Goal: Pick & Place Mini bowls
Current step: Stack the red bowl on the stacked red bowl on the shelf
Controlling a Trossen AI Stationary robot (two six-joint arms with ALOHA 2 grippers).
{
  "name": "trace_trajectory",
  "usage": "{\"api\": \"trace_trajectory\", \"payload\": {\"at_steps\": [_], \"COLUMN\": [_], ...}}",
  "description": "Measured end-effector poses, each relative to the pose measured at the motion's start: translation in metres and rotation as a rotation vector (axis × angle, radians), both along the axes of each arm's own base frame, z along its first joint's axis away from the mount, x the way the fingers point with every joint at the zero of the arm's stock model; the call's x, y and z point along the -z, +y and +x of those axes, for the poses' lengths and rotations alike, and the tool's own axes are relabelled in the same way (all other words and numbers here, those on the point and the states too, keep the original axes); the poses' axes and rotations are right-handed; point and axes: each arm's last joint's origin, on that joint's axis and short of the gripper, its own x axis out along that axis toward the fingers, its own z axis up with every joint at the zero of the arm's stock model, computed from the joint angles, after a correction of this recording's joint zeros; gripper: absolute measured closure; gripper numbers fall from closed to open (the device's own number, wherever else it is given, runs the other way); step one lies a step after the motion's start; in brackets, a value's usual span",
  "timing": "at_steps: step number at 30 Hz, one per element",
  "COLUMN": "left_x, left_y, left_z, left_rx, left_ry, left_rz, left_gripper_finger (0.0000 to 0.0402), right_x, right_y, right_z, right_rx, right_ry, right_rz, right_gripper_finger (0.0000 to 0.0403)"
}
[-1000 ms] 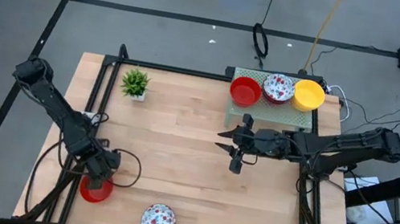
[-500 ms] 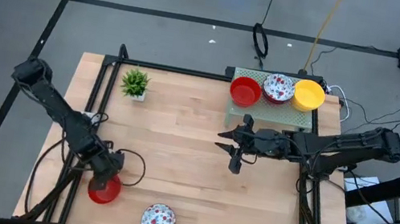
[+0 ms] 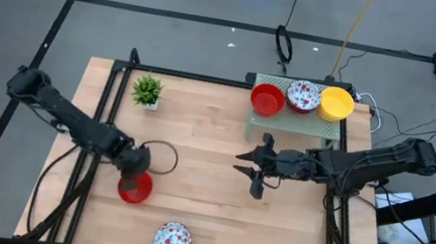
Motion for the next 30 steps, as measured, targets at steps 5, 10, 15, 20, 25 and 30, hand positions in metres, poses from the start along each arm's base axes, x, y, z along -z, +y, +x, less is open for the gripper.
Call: {"api": "trace_trajectory", "payload": {"at_steps": [5, 10, 15, 20, 25, 30], "left_x": [-0.001, -0.016, -0.037, -0.05, -0.046, -0.028], "left_y": [0.026, 0.045, 0.058, 0.068, 0.075, 0.079], "left_z": [0.01, 0.027, 0.044, 0.055, 0.069, 0.091], "left_rx": [-0.1, -0.14, -0.151, -0.173, -0.19, -0.146], "left_ry": [-0.043, -0.152, -0.291, -0.391, -0.455, -0.483], "left_rz": [0.065, 0.109, 0.171, 0.191, 0.165, 0.117], "left_gripper_finger": [0.0385, 0.0396, 0.0385, 0.0395, 0.0387, 0.0395], "right_x": [0.008, 0.019, 0.033, 0.048, 0.06, 0.062], "right_y": [0.009, 0.016, 0.021, 0.024, 0.027, 0.029], "right_z": [0.004, 0.011, 0.018, 0.028, 0.038, 0.044], "right_rx": [-0.028, -0.046, -0.049, -0.035, -0.031, -0.036], "right_ry": [0.03, 0.068, 0.115, 0.158, 0.156, 0.127], "right_rz": [-0.008, -0.019, -0.027, -0.01, -0.002, 0.001], "right_gripper_finger": [0.0273, 0.0273, 0.0273, 0.0273, 0.0273, 0.0273]}}
